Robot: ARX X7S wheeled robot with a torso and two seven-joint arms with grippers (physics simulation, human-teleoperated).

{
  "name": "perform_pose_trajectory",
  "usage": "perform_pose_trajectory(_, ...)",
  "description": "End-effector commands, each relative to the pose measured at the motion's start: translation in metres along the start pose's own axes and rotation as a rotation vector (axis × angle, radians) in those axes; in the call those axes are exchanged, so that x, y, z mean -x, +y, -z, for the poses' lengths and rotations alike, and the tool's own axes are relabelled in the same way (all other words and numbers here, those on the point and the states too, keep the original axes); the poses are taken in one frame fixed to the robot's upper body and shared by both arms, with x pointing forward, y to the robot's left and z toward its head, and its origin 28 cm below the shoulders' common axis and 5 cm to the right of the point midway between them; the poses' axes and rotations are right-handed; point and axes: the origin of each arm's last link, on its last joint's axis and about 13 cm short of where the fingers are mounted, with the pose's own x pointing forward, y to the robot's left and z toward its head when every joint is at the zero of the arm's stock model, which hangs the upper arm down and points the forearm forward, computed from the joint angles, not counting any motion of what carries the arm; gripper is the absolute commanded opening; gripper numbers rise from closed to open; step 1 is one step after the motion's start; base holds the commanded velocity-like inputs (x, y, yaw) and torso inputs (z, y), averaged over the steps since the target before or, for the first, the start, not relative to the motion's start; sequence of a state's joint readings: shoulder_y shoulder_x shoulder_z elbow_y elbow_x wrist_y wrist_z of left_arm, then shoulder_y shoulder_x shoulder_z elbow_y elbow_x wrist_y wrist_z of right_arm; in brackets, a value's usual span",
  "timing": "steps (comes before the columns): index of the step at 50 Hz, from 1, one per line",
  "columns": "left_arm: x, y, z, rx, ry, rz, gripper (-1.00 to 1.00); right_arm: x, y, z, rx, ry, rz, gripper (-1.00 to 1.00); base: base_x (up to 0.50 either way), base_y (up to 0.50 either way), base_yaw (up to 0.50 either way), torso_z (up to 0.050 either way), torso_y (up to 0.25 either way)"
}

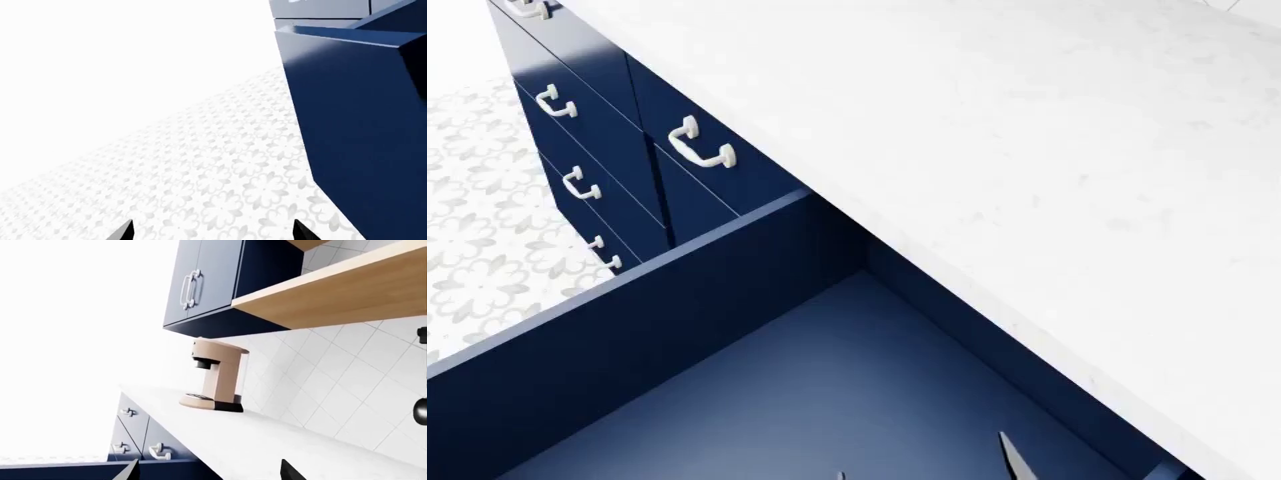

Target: Close the left drawer.

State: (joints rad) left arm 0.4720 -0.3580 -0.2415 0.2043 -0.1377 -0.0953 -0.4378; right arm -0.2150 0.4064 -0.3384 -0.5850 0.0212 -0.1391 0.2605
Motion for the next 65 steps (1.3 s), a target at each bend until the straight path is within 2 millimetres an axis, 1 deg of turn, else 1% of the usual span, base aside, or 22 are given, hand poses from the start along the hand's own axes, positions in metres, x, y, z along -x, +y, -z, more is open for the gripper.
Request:
perform_pose_trajectory(1,-0.006,-0.007,-0.009,-0.011,-0.018,0.052,1.0,0.001,0.0,0.001,-0.001,0.004,0.005,1.0,0.0,0.0,0.0,0.0,0.0)
perform_pose_trajectory(11,-0.015,-0.023,-0.021,-0.005,-0.056,0.137,1.0,0.001,-0.002,-0.002,0.005,0.0,0.016,1.0,0.0,0.0,0.0,0.0,0.0)
perform_pose_trajectory(17,-0.021,-0.036,-0.023,0.009,-0.069,0.195,1.0,-0.001,-0.001,-0.002,0.003,-0.001,0.011,1.0,0.0,0.0,0.0,0.0,0.0)
perform_pose_trajectory(22,-0.024,-0.04,-0.025,0.006,-0.079,0.217,1.0,-0.001,-0.001,-0.002,0.002,0.001,0.01,1.0,0.0,0.0,0.0,0.0,0.0)
perform_pose_trajectory(32,-0.033,-0.055,-0.028,-0.001,-0.1,0.28,1.0,-0.001,-0.002,-0.002,0.002,0.002,0.01,1.0,0.0,0.0,0.0,0.0,0.0)
perform_pose_trajectory(40,-0.047,-0.063,-0.037,-0.017,-0.127,0.313,1.0,-0.001,-0.002,-0.002,0.002,0.001,0.009,1.0,0.0,0.0,0.0,0.0,0.0)
perform_pose_trajectory(45,-0.053,-0.071,-0.038,-0.013,-0.137,0.341,1.0,-0.003,-0.003,-0.002,0.005,0.0,0.01,1.0,0.0,0.0,0.0,0.0,0.0)
perform_pose_trajectory(49,-0.06,-0.081,-0.039,-0.009,-0.143,0.368,1.0,-0.004,-0.003,-0.003,0.007,-0.002,0.007,1.0,0.0,0.0,0.0,0.0,0.0)
perform_pose_trajectory(53,-0.066,-0.085,-0.043,-0.005,-0.152,0.38,1.0,-0.004,-0.004,-0.002,0.007,-0.001,0.01,1.0,0.0,0.0,0.0,0.0,0.0)
perform_pose_trajectory(58,-0.073,-0.091,-0.041,0.004,-0.142,0.39,1.0,-0.006,-0.003,-0.002,0.007,0.0,0.008,1.0,0.0,0.0,0.0,0.0,0.0)
perform_pose_trajectory(65,-0.074,-0.096,-0.046,0.002,-0.159,0.416,1.0,-0.007,-0.004,-0.002,0.009,0.001,0.011,1.0,0.0,0.0,0.0,0.0,0.0)
